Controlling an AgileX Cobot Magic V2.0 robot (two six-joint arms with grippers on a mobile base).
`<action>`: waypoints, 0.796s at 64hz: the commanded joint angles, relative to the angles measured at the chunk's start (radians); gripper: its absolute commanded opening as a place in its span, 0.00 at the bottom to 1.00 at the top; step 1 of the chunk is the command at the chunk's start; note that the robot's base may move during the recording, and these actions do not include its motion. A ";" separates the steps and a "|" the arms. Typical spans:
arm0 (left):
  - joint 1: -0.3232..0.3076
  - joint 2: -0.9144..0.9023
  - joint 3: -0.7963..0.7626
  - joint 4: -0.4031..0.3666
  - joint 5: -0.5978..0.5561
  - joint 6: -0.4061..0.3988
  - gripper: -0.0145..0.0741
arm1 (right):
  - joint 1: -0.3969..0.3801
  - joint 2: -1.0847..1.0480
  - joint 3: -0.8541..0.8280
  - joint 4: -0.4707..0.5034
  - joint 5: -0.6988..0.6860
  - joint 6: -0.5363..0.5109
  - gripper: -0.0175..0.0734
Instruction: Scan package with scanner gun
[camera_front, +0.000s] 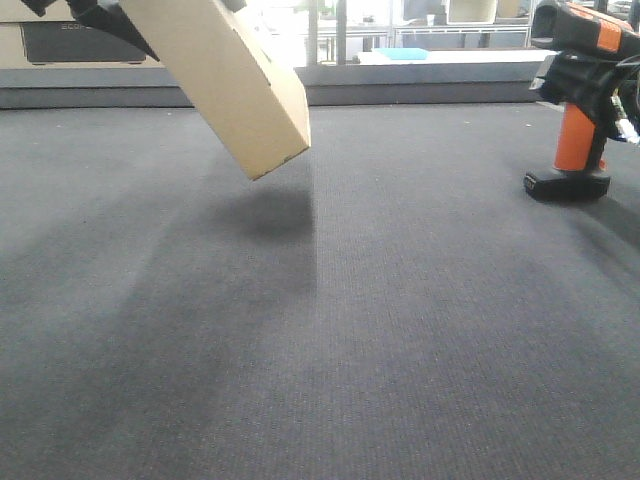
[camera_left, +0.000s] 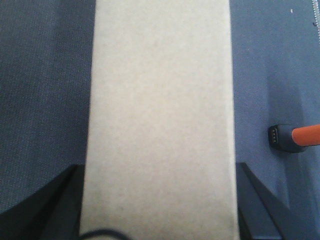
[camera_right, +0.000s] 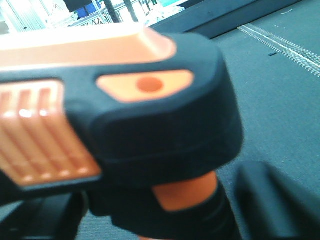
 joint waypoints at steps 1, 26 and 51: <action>-0.007 -0.008 -0.001 -0.002 -0.028 -0.001 0.04 | -0.005 0.002 -0.008 0.008 -0.022 -0.013 0.51; -0.007 -0.008 -0.001 -0.002 -0.028 -0.001 0.04 | -0.005 -0.024 -0.008 -0.003 -0.081 -0.152 0.01; -0.007 -0.008 -0.001 -0.002 0.016 -0.001 0.04 | 0.034 -0.164 -0.015 0.132 -0.030 -0.677 0.02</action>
